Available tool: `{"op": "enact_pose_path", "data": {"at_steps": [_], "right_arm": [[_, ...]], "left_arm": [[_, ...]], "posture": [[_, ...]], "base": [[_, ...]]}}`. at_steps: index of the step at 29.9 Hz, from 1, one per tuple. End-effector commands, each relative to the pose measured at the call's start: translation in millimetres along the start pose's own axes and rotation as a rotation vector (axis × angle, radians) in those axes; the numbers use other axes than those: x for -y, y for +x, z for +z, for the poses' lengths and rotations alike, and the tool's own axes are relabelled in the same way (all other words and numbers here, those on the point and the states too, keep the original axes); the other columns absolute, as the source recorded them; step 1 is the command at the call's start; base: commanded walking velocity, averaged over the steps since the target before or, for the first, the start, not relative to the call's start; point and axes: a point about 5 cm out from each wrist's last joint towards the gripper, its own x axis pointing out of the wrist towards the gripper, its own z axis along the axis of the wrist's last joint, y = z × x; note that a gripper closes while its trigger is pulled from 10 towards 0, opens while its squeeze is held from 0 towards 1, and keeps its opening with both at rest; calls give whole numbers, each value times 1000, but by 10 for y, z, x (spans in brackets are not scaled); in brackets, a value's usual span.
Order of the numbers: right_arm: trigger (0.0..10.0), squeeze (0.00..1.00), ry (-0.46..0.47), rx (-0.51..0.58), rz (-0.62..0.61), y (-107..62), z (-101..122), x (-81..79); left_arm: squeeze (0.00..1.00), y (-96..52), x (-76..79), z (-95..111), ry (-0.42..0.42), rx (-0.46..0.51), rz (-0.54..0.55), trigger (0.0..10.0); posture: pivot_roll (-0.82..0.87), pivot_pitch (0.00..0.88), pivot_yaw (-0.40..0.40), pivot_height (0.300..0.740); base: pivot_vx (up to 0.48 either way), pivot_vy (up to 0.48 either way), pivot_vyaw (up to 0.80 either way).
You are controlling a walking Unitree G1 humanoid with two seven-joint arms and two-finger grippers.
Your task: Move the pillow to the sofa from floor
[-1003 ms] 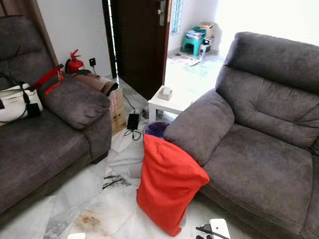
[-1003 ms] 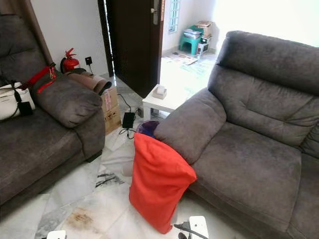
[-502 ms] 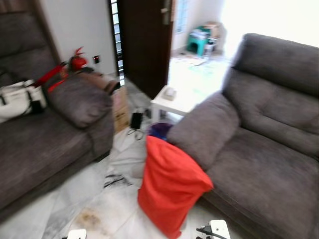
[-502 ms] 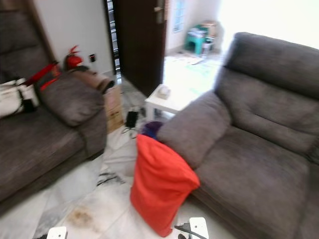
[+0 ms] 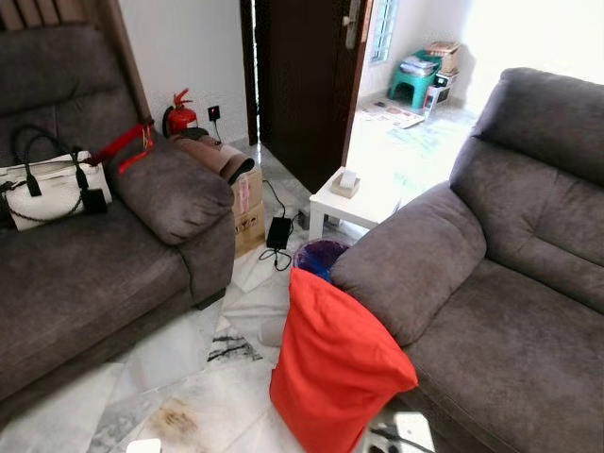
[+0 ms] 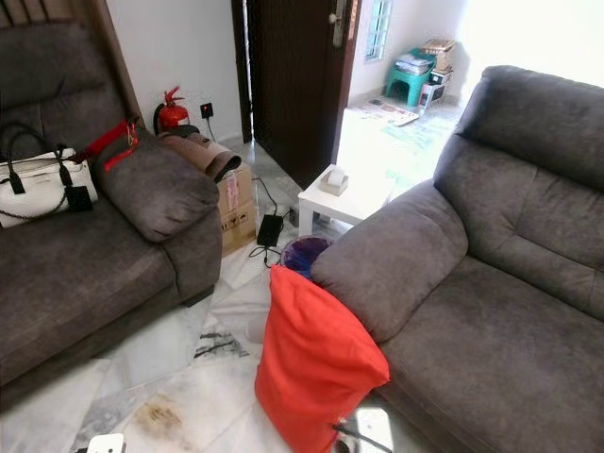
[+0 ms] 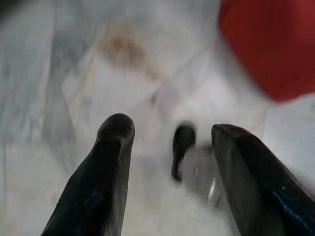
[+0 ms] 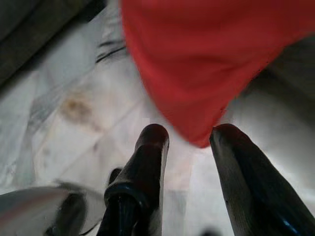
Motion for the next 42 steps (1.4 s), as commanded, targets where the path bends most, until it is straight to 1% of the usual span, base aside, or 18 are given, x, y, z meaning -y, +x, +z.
{"op": "enact_pose_path", "data": {"at_steps": [1,11,14,19,20,23,24,26,27,31,32,36,38,40,41,42], "right_arm": [[10000,0,-8,-36,-40,-58,-116,138],[10000,0,-14,-37,-38,-60,-119,138],[10000,0,-31,-43,-38,-61,-122,143],[10000,0,-18,-38,-38,-59,-119,136],[10000,0,6,-30,-44,-56,-113,133],[10000,0,8,-13,-47,-51,-84,130],[10000,0,34,10,-44,-45,-42,134],[10000,0,45,26,-45,-43,-14,140],[10000,1000,51,47,-50,-41,32,160],[10000,1000,27,62,-34,-42,85,182],[10000,1000,-3,60,-25,-45,96,196],[10000,1000,-45,61,-10,-51,115,213],[10000,1000,-40,81,-3,-53,156,228],[10000,1000,-67,135,16,-52,267,233],[10000,1000,-67,135,16,-52,267,233],[10000,224,-78,140,29,-50,278,220]], "left_arm": [[0,-4,63,-42,-17,-10,-12,10000],[0,-3,68,-36,-17,-7,-12,10000],[0,-2,69,-32,-17,-5,-12,10000],[0,-1,67,-29,-14,-4,-12,10000],[0,-1,66,-26,-8,-2,-11,10000],[0,-2,67,-25,-9,0,-12,10000],[0,-2,67,-27,-8,0,-14,10000],[0,-3,68,-29,-8,0,-15,10000],[0,-4,69,-33,-8,-1,-17,10000],[0,-8,74,-48,-8,-2,-18,10000],[0,-10,77,-55,-9,-1,-20,10000],[0,-14,74,-71,-8,-2,-18,10000],[0,-17,69,-73,-6,4,-18,10000],[0,-20,47,5,1,75,-20,10000],[0,-20,47,5,1,75,-20,10000],[0,-18,37,59,-9,110,-18,10000]], "posture": [[106,24,-20,740],[108,22,-20,740],[107,22,-18,740],[108,23,-18,740],[109,25,-16,740],[107,29,-14,740],[106,30,-13,740],[106,31,-13,740],[106,33,-13,740],[106,32,-15,740],[106,33,-16,740],[106,35,-15,740],[106,35,-14,740],[101,34,-7,740],[101,34,-7,740],[100,34,-5,740]], "base": [[319,0,0],[320,0,93],[322,0,633],[322,0,0],[0,0,0],[0,0,0],[0,0,0],[0,0,0],[0,0,0],[0,0,0],[0,0,0],[0,0,0],[0,0,0],[0,0,0],[0,0,0],[0,0,0]]}}
